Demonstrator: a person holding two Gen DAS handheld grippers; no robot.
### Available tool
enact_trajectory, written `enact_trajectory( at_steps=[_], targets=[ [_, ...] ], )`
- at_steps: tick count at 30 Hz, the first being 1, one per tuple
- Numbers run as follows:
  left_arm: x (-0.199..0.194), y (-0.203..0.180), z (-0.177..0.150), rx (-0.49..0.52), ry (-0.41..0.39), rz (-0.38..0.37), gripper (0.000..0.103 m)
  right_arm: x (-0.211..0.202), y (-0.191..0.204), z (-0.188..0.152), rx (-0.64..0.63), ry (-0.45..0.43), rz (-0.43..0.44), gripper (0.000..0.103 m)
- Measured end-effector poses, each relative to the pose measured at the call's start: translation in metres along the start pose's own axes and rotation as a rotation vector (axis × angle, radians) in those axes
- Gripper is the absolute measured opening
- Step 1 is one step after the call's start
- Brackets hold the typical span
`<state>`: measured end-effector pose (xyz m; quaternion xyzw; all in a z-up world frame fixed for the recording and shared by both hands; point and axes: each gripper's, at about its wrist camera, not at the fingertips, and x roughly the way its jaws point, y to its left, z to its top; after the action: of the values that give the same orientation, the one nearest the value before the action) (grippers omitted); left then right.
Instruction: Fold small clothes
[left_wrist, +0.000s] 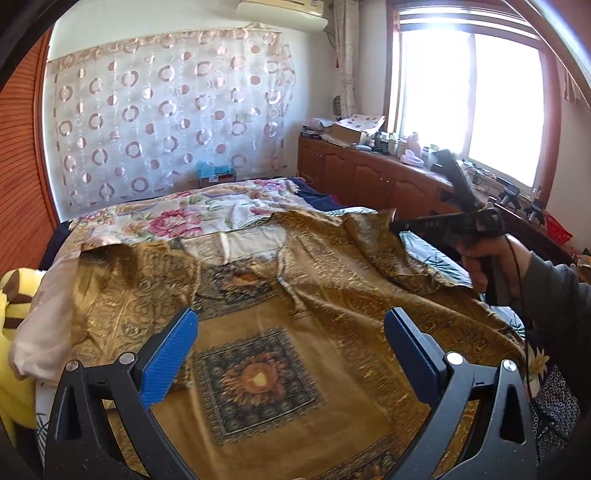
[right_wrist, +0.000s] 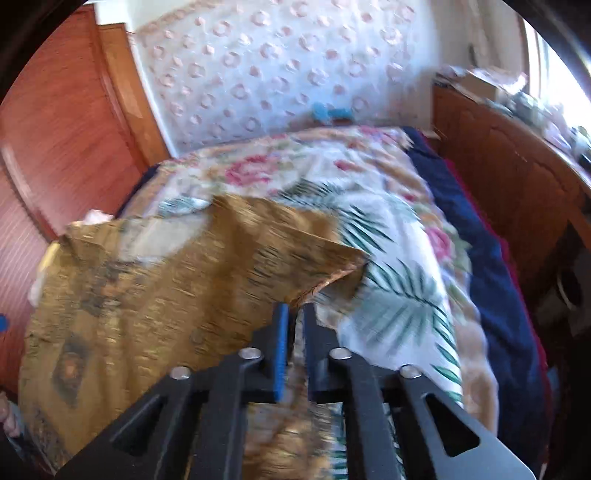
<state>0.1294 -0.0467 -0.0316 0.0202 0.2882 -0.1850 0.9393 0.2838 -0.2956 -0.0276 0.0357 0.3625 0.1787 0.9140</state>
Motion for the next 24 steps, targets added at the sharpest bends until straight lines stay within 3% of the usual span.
enact_trajectory(
  at_steps=[6,11,12,16,19,24],
  targets=[
    [0.0,0.018,-0.006,-0.04,0.009,0.011,0.101,-0.004,0.05,0.007,-0.132,-0.041,0.037,0.005],
    [-0.001,0.022,-0.007,-0.044,0.006,0.016,0.101,-0.002,0.088,0.005,-0.208,-0.021,0.107,0.005],
    [0.0,0.022,-0.008,-0.045,0.006,0.017,0.101,-0.003,0.096,0.004,-0.224,-0.013,0.12,0.007],
    [-0.001,0.024,-0.009,-0.049,0.008,0.017,0.101,-0.014,0.119,-0.002,-0.286,-0.029,0.138,0.045],
    [-0.002,0.027,-0.008,-0.052,0.006,0.022,0.101,-0.031,0.122,-0.008,-0.317,-0.072,0.111,0.048],
    [-0.003,0.036,-0.007,-0.058,0.005,0.04,0.101,-0.038,0.114,-0.022,-0.323,-0.068,0.048,0.048]
  ],
)
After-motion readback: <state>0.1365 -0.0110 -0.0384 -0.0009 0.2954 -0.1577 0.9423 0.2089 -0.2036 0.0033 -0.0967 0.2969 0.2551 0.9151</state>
